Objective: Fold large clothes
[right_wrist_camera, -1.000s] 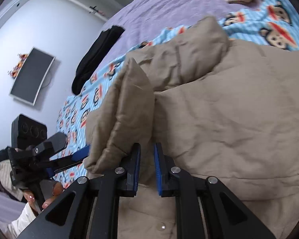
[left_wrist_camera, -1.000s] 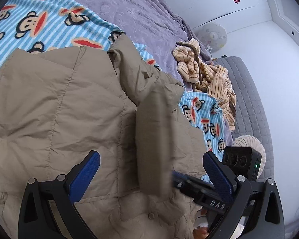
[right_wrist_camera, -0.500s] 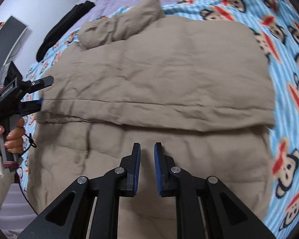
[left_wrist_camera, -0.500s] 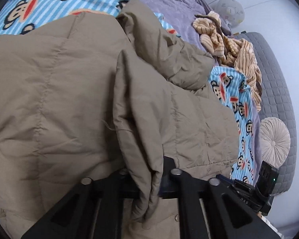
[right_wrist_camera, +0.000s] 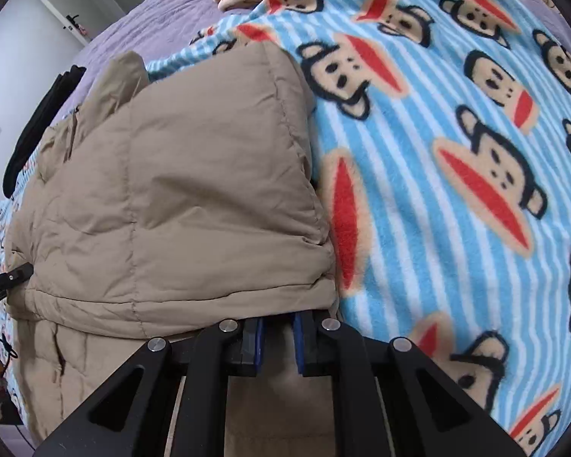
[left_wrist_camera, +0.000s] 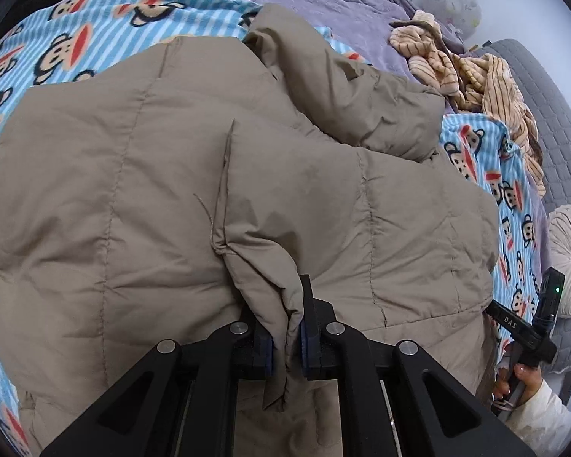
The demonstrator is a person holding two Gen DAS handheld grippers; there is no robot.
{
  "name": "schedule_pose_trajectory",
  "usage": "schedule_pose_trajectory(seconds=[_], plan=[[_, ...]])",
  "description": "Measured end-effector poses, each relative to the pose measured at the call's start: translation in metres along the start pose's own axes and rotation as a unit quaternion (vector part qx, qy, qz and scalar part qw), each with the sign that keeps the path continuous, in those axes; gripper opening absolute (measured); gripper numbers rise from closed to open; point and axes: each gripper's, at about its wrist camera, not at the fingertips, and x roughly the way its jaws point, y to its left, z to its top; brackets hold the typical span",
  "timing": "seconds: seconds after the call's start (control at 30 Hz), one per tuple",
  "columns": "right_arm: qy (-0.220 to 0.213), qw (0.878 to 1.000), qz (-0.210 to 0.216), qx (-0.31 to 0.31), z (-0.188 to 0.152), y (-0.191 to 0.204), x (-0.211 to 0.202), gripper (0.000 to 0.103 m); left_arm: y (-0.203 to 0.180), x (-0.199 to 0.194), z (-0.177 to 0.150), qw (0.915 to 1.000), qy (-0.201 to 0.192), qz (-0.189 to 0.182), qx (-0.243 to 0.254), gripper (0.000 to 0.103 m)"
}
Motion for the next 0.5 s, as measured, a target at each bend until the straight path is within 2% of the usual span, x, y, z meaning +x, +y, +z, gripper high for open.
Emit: schedule_pose_trajectory(seconds=[0.13,0.23,0.27,0.4,0.5], plan=[[-0.007,1.000,-0.009,-0.012,-0.002,0.008,0.001,0.011,0.005,-0.018,-0.004,0.9990,-0.015,0.042,0.001,0.016],[0.006,1.000,0.001,-0.001,0.000,0.005,-0.004,0.011,0.008,-0.040,-0.005,0.9948,-0.036,0.095,0.011,0.016],[0.010,1.000,0.002,0.001,-0.001,0.005,-0.009,0.016,0.009,-0.047,-0.006,0.9933,-0.043,0.106,0.014,0.016],[0.020,1.000,0.003,-0.012,-0.020,0.006,-0.039,0.016,0.016,-0.072,-0.008,0.9927,-0.062,0.103,0.009,0.016],[0.010,1.000,0.020,-0.022,-0.042,0.006,-0.068,0.016,0.003,-0.078,-0.006,0.9928,-0.070,0.095,0.023,0.016]])
